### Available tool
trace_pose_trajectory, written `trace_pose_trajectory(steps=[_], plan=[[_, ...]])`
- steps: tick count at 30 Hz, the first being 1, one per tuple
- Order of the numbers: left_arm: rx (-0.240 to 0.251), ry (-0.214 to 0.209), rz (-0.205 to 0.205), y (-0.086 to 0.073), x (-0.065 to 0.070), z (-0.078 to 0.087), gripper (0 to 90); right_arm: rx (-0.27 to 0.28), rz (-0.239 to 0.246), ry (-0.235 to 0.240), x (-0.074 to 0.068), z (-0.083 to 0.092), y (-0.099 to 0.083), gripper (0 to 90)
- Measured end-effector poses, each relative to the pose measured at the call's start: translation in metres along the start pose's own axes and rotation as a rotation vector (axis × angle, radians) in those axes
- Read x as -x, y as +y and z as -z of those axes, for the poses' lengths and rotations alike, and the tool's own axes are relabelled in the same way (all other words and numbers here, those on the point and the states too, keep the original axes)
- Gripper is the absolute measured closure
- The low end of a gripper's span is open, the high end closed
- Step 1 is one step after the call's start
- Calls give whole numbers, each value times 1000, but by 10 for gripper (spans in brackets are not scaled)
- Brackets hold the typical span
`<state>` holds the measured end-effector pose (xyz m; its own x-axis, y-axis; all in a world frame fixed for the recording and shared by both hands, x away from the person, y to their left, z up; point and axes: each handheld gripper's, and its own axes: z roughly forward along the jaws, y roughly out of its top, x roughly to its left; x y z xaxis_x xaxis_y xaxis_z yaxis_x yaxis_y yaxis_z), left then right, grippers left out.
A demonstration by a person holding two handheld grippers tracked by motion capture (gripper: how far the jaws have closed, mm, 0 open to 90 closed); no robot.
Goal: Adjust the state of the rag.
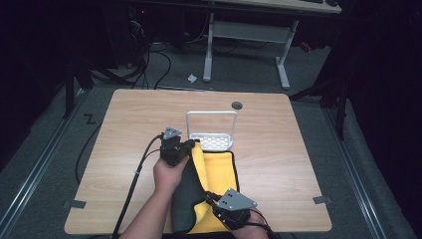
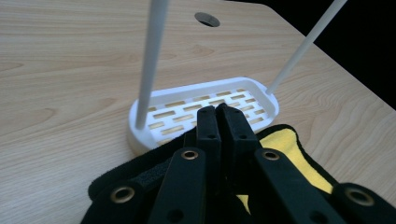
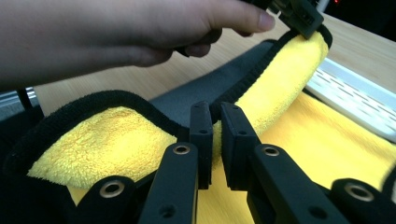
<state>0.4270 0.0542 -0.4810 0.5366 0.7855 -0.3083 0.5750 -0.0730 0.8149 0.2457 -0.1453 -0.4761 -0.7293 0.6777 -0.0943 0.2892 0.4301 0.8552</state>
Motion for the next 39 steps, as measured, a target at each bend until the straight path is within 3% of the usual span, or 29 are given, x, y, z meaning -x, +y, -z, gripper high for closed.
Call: trace_pose_trajectory(steps=[9, 20, 26, 34, 36, 39], plan=[[-9, -36, -13, -2, 22, -9, 859, -61, 32, -48, 6, 19, -24, 841], [-94, -50, -35, -2, 49, -47, 849, -137, -31, -71, 22, 32, -55, 824], [-93, -69, -25, 1, 61, -57, 848, -146, -58, -84, 29, 37, -60, 826], [-75, -85, -23, 6, 68, -59, 846, -105, -108, -118, 40, 45, -61, 827], [-80, -105, -15, 4, 70, -63, 809, -103, -161, -138, 47, 47, -64, 792], [-82, -130, -9, 1, 73, -67, 629, -80, -206, -157, 56, 52, -65, 686]])
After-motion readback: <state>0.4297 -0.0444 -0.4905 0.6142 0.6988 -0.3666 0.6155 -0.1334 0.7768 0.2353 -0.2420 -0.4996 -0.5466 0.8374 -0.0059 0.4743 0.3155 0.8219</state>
